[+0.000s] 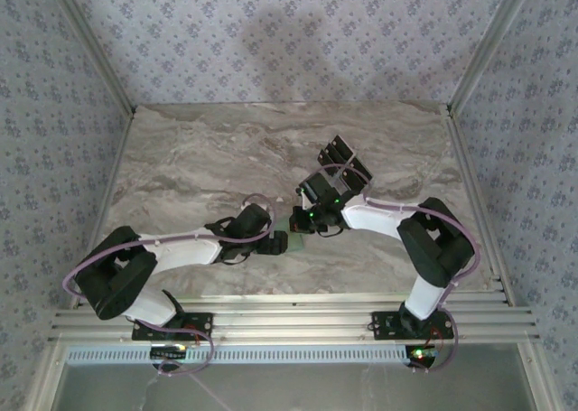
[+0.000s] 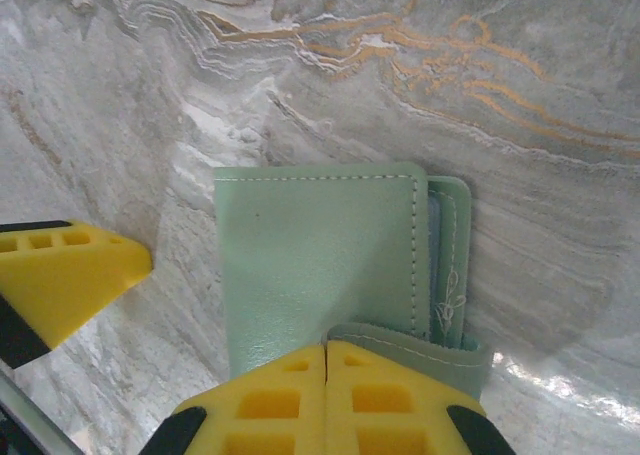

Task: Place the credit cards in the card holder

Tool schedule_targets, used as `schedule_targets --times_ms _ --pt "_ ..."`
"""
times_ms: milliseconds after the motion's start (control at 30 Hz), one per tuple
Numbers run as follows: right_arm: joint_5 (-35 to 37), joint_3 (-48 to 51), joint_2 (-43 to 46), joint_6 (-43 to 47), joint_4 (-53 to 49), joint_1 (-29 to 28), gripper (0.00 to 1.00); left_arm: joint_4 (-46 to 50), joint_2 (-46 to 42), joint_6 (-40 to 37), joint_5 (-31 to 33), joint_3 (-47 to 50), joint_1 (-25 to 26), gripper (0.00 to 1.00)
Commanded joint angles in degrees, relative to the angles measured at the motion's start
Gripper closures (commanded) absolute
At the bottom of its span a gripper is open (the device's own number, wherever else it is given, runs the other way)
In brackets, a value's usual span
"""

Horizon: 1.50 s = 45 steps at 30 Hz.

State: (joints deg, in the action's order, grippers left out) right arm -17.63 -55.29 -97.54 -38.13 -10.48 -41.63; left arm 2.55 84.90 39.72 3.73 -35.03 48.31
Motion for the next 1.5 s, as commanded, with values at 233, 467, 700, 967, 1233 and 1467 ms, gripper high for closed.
schedule_targets --times_ms 233,467,700,967,1233,1467 --pt "-0.8 -2.3 0.1 0.1 -1.5 -0.7 1.00 2.2 5.2 1.4 -1.3 4.2 -1.2 0.01" --pt "-1.2 -2.4 -1.6 0.1 -0.7 -0.8 1.00 2.0 5.2 1.4 -1.7 4.2 -1.1 0.01" --pt "-1.5 -3.3 -4.2 0.5 -0.6 -1.5 1.00 1.8 4.9 1.5 -1.9 4.4 -1.1 0.02" --pt "-1.2 -2.4 -5.3 0.5 -0.4 -1.3 1.00 3.5 -3.3 5.1 1.6 5.9 -2.2 0.01" --pt "-1.0 -1.9 -5.1 0.9 -0.6 -1.3 1.00 12.3 -8.6 7.5 6.2 3.1 -8.7 0.00" --pt "-0.5 -1.9 -5.2 1.6 -1.4 -1.5 1.00 10.3 -5.0 4.7 5.0 0.0 -9.9 0.00"
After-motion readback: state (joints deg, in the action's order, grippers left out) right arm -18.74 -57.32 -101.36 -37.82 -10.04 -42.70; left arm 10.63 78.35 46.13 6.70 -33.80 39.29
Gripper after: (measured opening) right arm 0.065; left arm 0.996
